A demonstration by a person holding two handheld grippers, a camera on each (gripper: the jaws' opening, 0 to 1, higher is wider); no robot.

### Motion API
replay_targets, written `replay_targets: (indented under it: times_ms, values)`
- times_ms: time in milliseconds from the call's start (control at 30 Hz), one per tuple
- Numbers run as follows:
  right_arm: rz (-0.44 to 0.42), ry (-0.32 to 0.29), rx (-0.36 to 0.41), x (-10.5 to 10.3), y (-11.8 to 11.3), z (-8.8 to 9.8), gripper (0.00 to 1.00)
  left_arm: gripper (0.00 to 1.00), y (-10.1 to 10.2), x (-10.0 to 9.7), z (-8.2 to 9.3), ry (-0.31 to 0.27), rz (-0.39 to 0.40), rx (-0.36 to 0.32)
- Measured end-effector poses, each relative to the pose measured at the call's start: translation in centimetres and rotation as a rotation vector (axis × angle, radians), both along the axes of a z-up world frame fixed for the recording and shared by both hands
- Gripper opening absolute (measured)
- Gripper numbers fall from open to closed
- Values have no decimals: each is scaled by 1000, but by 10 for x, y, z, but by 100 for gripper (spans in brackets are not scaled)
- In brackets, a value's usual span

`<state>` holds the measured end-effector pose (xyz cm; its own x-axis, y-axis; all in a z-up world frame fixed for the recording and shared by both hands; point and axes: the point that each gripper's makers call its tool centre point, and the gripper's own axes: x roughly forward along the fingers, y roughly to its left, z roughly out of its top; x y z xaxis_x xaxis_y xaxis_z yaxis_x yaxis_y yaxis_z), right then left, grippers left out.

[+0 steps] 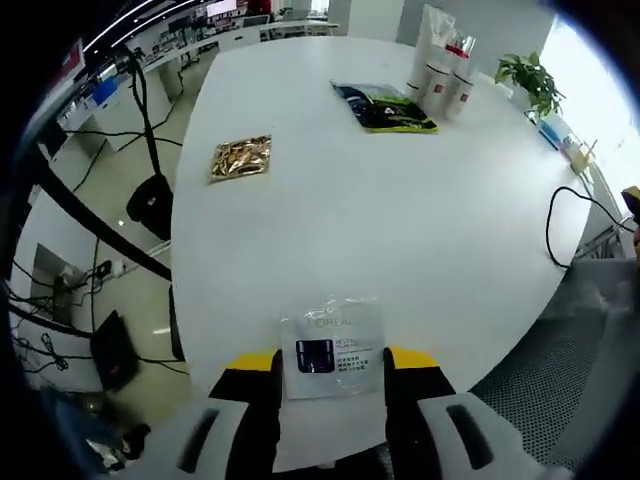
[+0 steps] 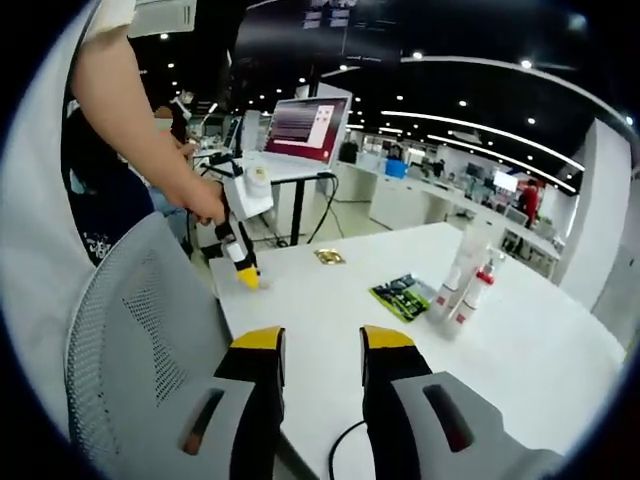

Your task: Arrange the skincare products in the storage area until every visible bottle or jar stands upright without overlapping.

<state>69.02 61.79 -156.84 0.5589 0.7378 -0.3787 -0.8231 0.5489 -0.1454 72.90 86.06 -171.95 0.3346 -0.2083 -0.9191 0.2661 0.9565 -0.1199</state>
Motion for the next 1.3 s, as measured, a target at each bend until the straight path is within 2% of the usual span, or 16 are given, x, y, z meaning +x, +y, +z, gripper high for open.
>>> replay_targets:
  times_ms: [100, 233, 300, 367, 533, 567, 700, 767, 833, 933, 1033, 1100, 1200, 1233, 1300]
  values:
    - [-14, 29, 35, 2, -1, 2, 26, 41, -16, 6, 9, -39, -25, -31]
    - [-31, 55, 76, 5, -3, 4, 27, 41, -44, 11, 23, -97, -41, -109]
    - [-38, 64, 88, 5, -3, 5, 27, 41, -61, 8, 30, -115, -61, -131]
    - [-42, 74, 104, 6, -2, 6, 27, 41, -82, 6, 38, -136, -75, -184]
    - [-79, 98, 112, 12, -8, 4, 27, 41, -117, -6, 55, -174, -108, -227]
    - [-91, 116, 129, 14, -10, 4, 27, 41, -130, -8, 60, -185, -105, -272]
    - [-114, 148, 169, 17, -13, 6, 27, 41, -155, -13, 77, -220, -110, -336]
    - [-130, 154, 193, 20, -15, 7, 28, 41, -169, -14, 89, -257, -167, -346]
    - [-139, 164, 206, 22, -16, 8, 29, 41, -174, -12, 97, -285, -187, -338]
    - [-154, 192, 239, 23, -17, 9, 29, 41, -189, -9, 119, -371, -256, -357]
    - [-168, 229, 287, 25, -17, 11, 28, 41, -201, -12, 131, -411, -315, -346]
    - [-179, 267, 326, 25, -17, 12, 26, 41, -209, -14, 137, -439, -358, -339]
    - [-199, 267, 370, 30, -21, 18, 29, 41, -225, -20, 145, -486, -443, -336]
    - [-206, 290, 403, 30, -20, 20, 30, 41, -229, -23, 147, -504, -486, -318]
    - [-204, 303, 417, 30, -21, 21, 28, 41, -237, -27, 152, -546, -543, -299]
